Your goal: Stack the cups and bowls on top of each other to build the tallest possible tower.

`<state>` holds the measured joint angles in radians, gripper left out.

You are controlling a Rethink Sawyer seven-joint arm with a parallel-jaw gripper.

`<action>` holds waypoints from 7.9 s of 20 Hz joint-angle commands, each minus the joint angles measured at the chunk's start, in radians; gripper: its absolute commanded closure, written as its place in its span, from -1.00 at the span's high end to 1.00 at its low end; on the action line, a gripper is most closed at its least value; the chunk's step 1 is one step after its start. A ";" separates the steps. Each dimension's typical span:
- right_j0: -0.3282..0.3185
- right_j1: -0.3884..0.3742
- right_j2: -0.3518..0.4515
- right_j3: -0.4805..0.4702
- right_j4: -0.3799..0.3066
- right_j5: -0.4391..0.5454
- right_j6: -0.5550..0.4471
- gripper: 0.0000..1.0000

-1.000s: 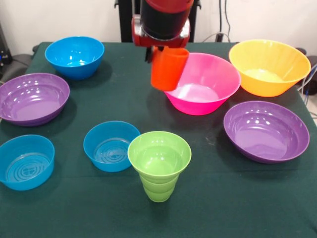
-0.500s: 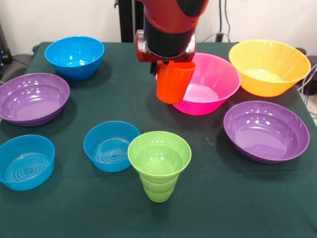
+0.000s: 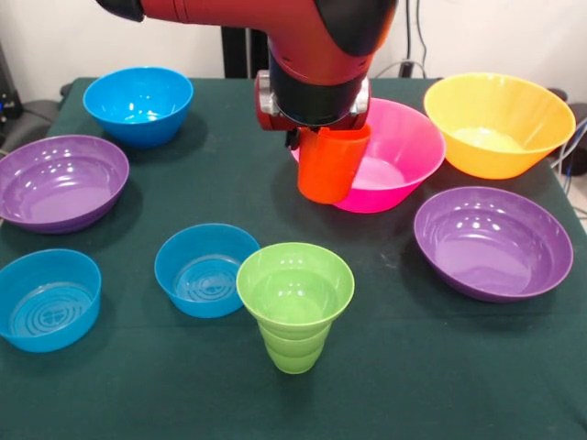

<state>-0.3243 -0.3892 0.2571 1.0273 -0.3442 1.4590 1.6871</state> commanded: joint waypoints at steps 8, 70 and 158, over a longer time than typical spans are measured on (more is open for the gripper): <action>-0.019 0.048 0.126 -0.132 -0.039 0.097 -0.291 -1.00; -0.061 -0.026 0.141 0.046 -0.026 0.045 -0.226 -1.00; -0.070 0.040 0.156 -0.152 -0.092 0.051 -0.259 -1.00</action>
<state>-0.4277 -0.3355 0.3946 0.8853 -0.3867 1.4085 1.6132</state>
